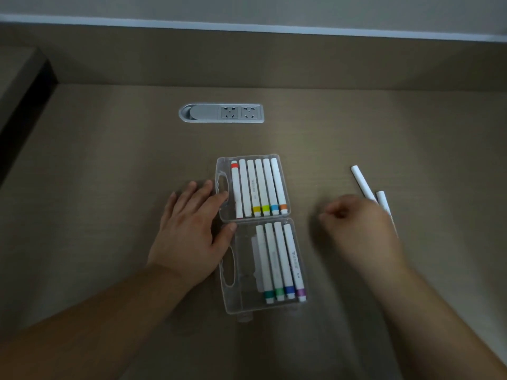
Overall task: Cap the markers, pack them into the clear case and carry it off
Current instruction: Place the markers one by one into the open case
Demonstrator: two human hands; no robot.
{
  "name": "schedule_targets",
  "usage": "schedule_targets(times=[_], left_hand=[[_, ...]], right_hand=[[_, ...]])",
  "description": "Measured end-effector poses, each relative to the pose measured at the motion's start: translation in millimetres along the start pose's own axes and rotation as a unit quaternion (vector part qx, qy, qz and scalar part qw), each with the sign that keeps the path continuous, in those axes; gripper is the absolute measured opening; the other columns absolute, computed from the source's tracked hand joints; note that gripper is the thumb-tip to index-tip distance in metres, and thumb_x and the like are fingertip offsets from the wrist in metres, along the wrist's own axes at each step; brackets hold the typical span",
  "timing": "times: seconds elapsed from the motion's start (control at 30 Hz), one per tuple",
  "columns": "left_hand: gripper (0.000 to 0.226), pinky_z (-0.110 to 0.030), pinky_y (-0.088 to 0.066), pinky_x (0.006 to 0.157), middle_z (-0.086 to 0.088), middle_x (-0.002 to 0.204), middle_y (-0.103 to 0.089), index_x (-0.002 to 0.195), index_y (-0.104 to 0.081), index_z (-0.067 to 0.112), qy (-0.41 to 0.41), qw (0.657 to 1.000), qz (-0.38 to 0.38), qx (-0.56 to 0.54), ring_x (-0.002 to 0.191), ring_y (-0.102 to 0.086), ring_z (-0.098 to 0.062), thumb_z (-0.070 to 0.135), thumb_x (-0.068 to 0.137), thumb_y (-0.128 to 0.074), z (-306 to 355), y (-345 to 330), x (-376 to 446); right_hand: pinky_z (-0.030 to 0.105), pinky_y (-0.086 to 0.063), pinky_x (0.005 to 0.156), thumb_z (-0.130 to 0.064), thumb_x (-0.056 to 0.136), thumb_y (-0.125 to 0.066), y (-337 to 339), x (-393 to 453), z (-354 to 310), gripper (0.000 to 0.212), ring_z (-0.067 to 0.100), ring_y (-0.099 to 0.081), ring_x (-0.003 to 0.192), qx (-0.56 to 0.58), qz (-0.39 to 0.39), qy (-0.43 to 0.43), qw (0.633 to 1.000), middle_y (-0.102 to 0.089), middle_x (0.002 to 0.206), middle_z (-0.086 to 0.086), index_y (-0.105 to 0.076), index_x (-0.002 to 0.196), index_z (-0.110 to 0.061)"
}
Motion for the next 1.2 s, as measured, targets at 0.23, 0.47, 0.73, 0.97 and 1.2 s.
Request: schedule_targets(times=[0.23,0.47,0.73,0.97,1.2], left_hand=[[0.067,-0.049,-0.009,0.124,0.004,0.162,-0.025,0.150,-0.029,0.036,-0.001,1.000,0.000,0.000,0.152,-0.009,-0.016,0.065,0.090,-0.028,1,1,0],[0.064,-0.048,-0.009,0.124,0.003,0.161,-0.028,0.149,-0.032,0.036,0.001,1.000,0.003,-0.002,0.152,-0.011,-0.016,0.062,0.091,-0.032,1,1,-1],[0.064,-0.048,-0.011,0.123,0.004,0.161,-0.028,0.149,-0.032,0.036,0.004,1.000,0.006,0.000,0.152,-0.011,-0.016,0.062,0.091,-0.032,2,3,-1],[0.065,-0.047,-0.008,0.124,0.004,0.162,-0.026,0.150,-0.029,0.036,0.001,1.000,0.003,0.011,0.152,-0.010,-0.016,0.064,0.091,-0.030,2,3,0],[0.065,-0.047,-0.007,0.124,0.003,0.163,-0.025,0.150,-0.029,0.036,0.001,1.000,0.001,0.012,0.152,-0.008,-0.016,0.064,0.092,-0.030,2,2,0]], right_hand=[[0.033,-0.051,0.057,-0.025,0.083,-0.058,42,55,33,0.016,0.033,-0.059,0.059,-0.174,0.069,-0.012,0.982,-0.060,0.074,0.011,-0.060,0.074,-0.011],[0.032,-0.048,0.066,-0.022,0.083,-0.063,14,52,18,0.011,0.036,-0.064,0.081,-0.202,0.043,0.024,0.978,-0.068,0.084,0.013,-0.067,0.085,-0.012],[0.025,-0.054,0.053,-0.021,0.083,-0.075,-38,-25,-14,0.010,0.006,-0.068,0.056,0.075,-0.163,-0.031,0.983,-0.072,0.067,-0.002,-0.069,0.075,-0.022],[0.036,-0.061,0.059,-0.027,0.075,-0.080,-74,-58,-38,0.014,0.013,-0.068,0.059,0.066,-0.201,-0.027,0.977,-0.070,0.069,-0.004,-0.067,0.071,-0.025],[0.032,-0.061,0.065,-0.031,0.080,-0.077,-79,-60,-48,0.018,0.009,-0.067,0.065,0.015,-0.198,-0.015,0.980,-0.069,0.073,-0.005,-0.064,0.070,-0.023]])
Point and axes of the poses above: each hand's wrist, its own x-axis towards the middle knuckle, its own y-axis out of the back of the hand, z = x × y, the point moved 9 cm from there along x, towards the middle knuckle
